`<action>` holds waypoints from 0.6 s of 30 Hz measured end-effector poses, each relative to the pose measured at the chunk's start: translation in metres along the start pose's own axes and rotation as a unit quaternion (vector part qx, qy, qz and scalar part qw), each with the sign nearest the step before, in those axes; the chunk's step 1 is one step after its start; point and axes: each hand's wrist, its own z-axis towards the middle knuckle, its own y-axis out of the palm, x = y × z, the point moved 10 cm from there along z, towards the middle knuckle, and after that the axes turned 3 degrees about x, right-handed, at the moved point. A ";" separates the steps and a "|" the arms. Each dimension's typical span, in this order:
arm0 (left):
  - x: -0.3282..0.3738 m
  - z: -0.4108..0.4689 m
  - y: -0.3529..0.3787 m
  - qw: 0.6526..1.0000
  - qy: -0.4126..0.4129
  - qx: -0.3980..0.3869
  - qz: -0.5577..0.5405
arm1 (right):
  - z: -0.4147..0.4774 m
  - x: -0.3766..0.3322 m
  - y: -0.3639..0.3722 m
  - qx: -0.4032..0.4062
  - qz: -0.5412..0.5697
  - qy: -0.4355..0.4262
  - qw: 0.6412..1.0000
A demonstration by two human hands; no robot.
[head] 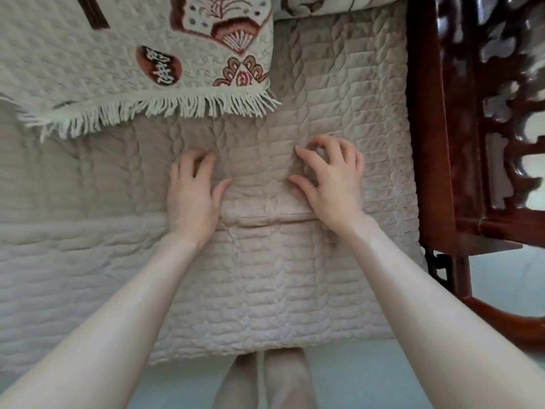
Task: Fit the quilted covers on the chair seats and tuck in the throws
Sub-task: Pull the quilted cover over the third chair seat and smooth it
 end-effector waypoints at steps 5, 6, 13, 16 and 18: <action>0.002 0.017 0.004 0.999 0.017 0.040 -0.021 | 0.012 -0.005 0.001 0.053 0.002 -0.012 0.999; 0.004 0.019 0.004 0.999 0.026 0.038 -0.010 | 0.014 -0.007 0.003 0.054 -0.003 -0.018 0.998; 0.006 0.041 -0.013 0.998 0.011 0.053 0.033 | 0.023 -0.015 -0.011 0.072 0.036 -0.011 0.997; -0.007 0.038 -0.018 0.995 -0.026 0.077 0.063 | 0.026 -0.012 -0.004 0.053 0.040 0.009 0.998; -0.016 0.026 -0.018 0.994 -0.044 0.066 0.071 | 0.025 -0.012 -0.005 0.040 0.042 0.014 0.998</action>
